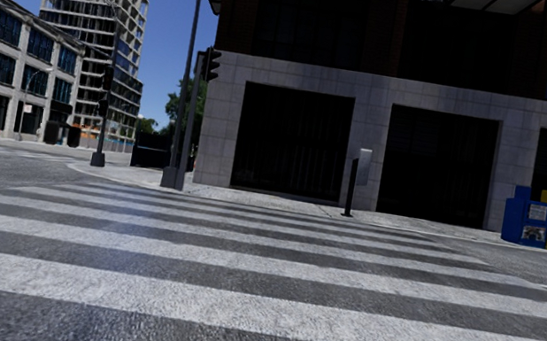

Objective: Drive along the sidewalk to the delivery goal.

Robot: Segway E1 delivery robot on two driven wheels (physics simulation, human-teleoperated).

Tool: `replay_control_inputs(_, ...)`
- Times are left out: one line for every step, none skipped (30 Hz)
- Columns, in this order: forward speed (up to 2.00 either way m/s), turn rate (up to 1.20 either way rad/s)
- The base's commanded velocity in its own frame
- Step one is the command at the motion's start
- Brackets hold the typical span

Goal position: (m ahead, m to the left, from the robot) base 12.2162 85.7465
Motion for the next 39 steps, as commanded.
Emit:
replay_control_inputs(2.00, 0.00)
replay_control_inputs(2.00, 0.00)
replay_control_inputs(2.00, 0.00)
replay_control_inputs(2.00, 0.00)
replay_control_inputs(2.00, 0.00)
replay_control_inputs(2.00, 0.00)
replay_control_inputs(2.00, 0.00)
replay_control_inputs(2.00, 0.00)
replay_control_inputs(2.00, 0.00)
replay_control_inputs(2.00, 0.00)
replay_control_inputs(2.00, 0.00)
replay_control_inputs(2.00, 0.00)
replay_control_inputs(2.00, 0.00)
replay_control_inputs(2.00, 0.00)
replay_control_inputs(2.00, 0.00)
replay_control_inputs(2.00, 0.00)
replay_control_inputs(2.00, 0.00)
replay_control_inputs(2.00, 0.00)
replay_control_inputs(2.00, 0.00)
replay_control_inputs(2.00, 0.00)
replay_control_inputs(2.00, 0.00)
replay_control_inputs(2.00, 0.00)
replay_control_inputs(2.00, 0.00)
replay_control_inputs(2.00, 0.00)
replay_control_inputs(2.00, 0.00)
replay_control_inputs(2.00, 0.00)
replay_control_inputs(2.00, 0.00)
replay_control_inputs(2.00, 0.00)
replay_control_inputs(2.00, 0.00)
replay_control_inputs(2.00, 0.00)
replay_control_inputs(2.00, 0.00)
replay_control_inputs(2.00, 0.00)
replay_control_inputs(2.00, 0.00)
replay_control_inputs(2.00, 0.00)
replay_control_inputs(2.00, 0.00)
replay_control_inputs(2.00, 0.00)
replay_control_inputs(2.00, 0.00)
replay_control_inputs(2.00, 0.00)
replay_control_inputs(2.00, 0.00)
